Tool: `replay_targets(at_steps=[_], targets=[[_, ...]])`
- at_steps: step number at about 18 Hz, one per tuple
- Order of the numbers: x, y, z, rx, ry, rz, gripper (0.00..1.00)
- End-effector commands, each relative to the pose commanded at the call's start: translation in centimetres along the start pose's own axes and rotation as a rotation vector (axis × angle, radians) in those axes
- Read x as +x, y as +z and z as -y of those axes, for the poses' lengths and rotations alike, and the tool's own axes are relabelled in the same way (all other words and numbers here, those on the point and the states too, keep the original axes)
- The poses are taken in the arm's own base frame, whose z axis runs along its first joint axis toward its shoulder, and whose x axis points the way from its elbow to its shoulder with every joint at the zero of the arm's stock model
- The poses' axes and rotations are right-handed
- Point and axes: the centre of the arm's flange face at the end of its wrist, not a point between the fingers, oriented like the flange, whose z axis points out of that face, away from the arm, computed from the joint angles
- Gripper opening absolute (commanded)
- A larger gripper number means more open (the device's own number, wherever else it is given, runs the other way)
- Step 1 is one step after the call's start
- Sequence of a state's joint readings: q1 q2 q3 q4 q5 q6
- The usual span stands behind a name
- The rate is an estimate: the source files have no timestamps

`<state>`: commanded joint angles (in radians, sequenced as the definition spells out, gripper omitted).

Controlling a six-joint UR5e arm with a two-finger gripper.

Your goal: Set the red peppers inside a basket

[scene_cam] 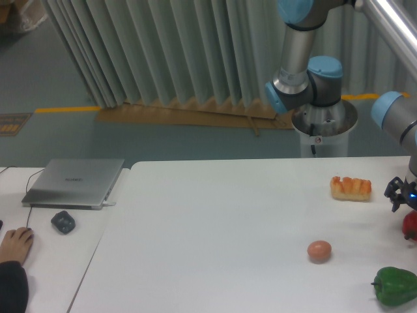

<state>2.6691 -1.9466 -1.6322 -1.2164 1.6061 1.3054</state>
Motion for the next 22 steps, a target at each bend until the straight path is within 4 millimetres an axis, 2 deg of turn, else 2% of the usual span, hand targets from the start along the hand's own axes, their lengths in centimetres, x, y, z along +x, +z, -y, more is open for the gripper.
replay_targets(at_steps=[10,18,22], targets=[[0.47,1.11,-0.1,-0.007,-0.001,-0.019,1.0],[0.47,1.13,-0.34,-0.012,-0.005,-0.021,1.0],[0.71,0.49,-0.54,-0.016,-0.016,-0.031,1.0]])
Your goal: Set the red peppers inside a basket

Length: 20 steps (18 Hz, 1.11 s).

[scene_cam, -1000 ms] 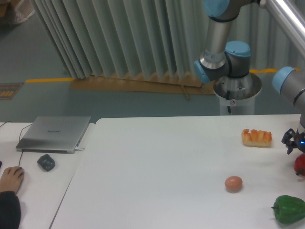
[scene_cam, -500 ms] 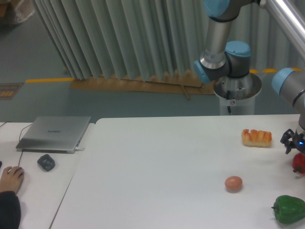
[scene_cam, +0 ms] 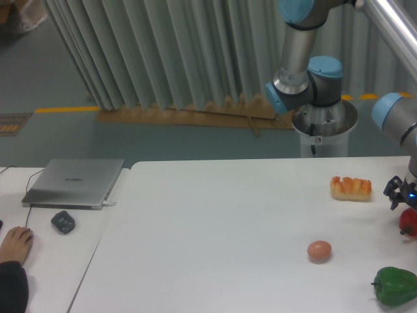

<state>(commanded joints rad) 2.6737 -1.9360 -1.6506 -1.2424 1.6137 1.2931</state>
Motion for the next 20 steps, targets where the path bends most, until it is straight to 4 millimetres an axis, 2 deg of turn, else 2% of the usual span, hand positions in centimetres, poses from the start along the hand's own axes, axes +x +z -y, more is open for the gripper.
replay_targets(at_steps=[2,12,18,19,20], targets=[[0.3,-0.9,-0.5,0.006,0.004,0.012,1.0],[0.7,0.6,-0.7,-0.002,0.032,-0.005,1.0],[0.7,0.7,-0.9,-0.003,0.04,-0.006,1.0],[0.7,0.8,-0.9,-0.005,0.039,-0.006,0.9],[0.7,0.8,-0.9,-0.005,0.04,-0.007,0.7]])
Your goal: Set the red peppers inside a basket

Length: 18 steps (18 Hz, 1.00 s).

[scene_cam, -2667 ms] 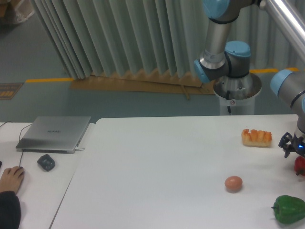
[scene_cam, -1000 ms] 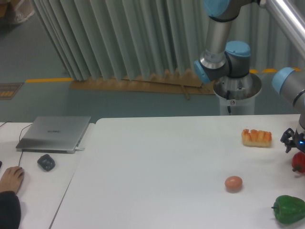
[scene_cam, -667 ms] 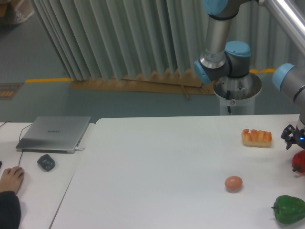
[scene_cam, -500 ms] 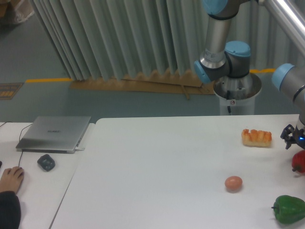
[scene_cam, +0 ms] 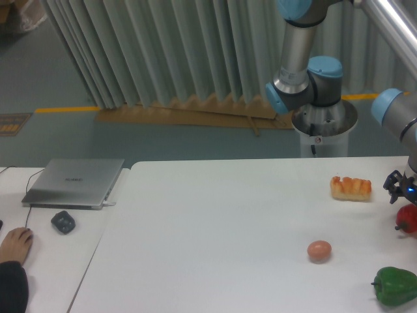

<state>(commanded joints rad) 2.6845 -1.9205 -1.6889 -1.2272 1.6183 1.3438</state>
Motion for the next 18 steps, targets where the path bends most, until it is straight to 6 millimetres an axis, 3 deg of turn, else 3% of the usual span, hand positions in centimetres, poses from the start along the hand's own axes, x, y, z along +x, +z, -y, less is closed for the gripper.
replay_targets(at_steps=[1,8,11,12,18], targets=[[0.04,0.07,0.0,0.0,-0.001,-0.001,0.62],[0.01,-0.33,0.16,0.0,-0.006,0.003,0.6],[0.04,-0.3,0.16,0.0,-0.005,0.0,0.54],[0.02,-0.54,0.15,0.0,-0.006,0.0,0.46],[0.34,-0.72,0.25,-0.004,-0.002,-0.014,0.46]])
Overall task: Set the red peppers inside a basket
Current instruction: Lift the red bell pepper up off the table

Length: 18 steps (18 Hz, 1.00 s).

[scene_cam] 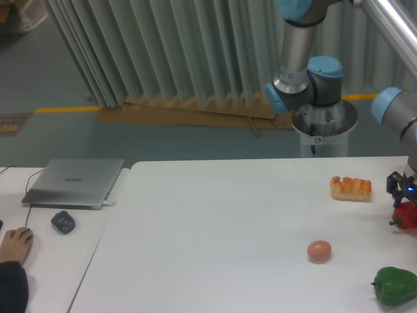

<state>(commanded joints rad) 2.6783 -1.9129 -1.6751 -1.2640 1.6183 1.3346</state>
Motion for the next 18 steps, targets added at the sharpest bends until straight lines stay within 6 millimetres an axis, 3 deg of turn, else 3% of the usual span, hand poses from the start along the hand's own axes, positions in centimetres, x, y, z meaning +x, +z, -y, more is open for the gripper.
replay_targets(at_steps=[4,5,7,12,18], targets=[[0.1,0.8,0.3,-0.002,-0.001,-0.007,0.33],[0.0,0.8,0.2,-0.003,-0.003,-0.005,0.25],[0.0,0.6,0.2,-0.003,-0.001,-0.005,0.22],[0.1,0.3,0.0,-0.005,-0.004,-0.016,0.21],[0.5,-1.4,-0.3,-0.004,-0.023,-0.042,0.21]])
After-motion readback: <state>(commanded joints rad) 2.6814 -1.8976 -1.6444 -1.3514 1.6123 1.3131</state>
